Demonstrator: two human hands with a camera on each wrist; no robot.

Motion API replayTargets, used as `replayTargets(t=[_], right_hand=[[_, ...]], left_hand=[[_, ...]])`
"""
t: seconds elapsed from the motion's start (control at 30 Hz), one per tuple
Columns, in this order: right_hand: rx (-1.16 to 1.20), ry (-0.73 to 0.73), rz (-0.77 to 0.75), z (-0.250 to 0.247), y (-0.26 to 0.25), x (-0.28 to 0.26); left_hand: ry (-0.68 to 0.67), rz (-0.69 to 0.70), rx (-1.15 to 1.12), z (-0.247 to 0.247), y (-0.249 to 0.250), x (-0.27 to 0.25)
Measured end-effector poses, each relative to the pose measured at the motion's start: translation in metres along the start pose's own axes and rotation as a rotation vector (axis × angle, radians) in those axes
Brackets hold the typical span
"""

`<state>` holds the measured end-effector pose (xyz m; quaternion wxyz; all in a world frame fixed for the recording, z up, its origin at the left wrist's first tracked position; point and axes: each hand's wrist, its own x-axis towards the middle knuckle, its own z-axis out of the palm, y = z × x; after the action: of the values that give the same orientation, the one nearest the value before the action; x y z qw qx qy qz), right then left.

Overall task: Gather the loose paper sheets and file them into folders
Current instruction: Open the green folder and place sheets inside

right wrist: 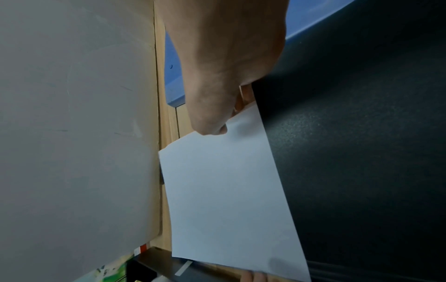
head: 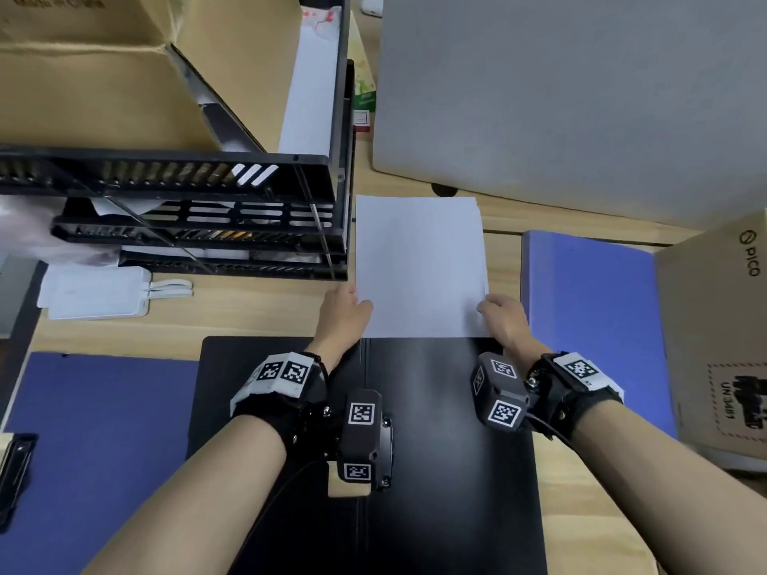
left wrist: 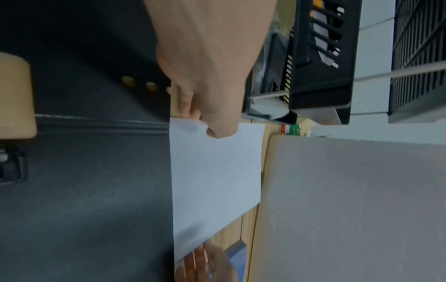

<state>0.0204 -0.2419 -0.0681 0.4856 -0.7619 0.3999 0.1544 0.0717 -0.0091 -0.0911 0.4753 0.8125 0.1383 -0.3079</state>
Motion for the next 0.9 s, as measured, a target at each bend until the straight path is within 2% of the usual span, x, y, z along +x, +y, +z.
replayTargets(t=[0.1, 0.2, 0.57, 0.8, 0.9], right_hand=[[0.006, 0.001, -0.019, 0.000, -0.004, 0.001], [0.001, 0.019, 0.004, -0.001, -0.006, 0.003], [0.010, 0.025, 0.002, -0.007, -0.007, 0.010], [0.111, -0.008, 0.062, -0.012, -0.005, 0.015], [0.169, -0.018, 0.076, -0.016, -0.007, 0.015]], left_hand=[[0.028, 0.000, 0.034, 0.009, -0.008, 0.013], [-0.009, 0.004, 0.002, 0.006, 0.017, -0.007], [0.020, -0.118, -0.159, 0.003, 0.028, 0.000], [0.077, -0.025, -0.214, 0.009, 0.022, -0.005], [0.036, 0.050, -0.199, 0.009, 0.021, -0.007]])
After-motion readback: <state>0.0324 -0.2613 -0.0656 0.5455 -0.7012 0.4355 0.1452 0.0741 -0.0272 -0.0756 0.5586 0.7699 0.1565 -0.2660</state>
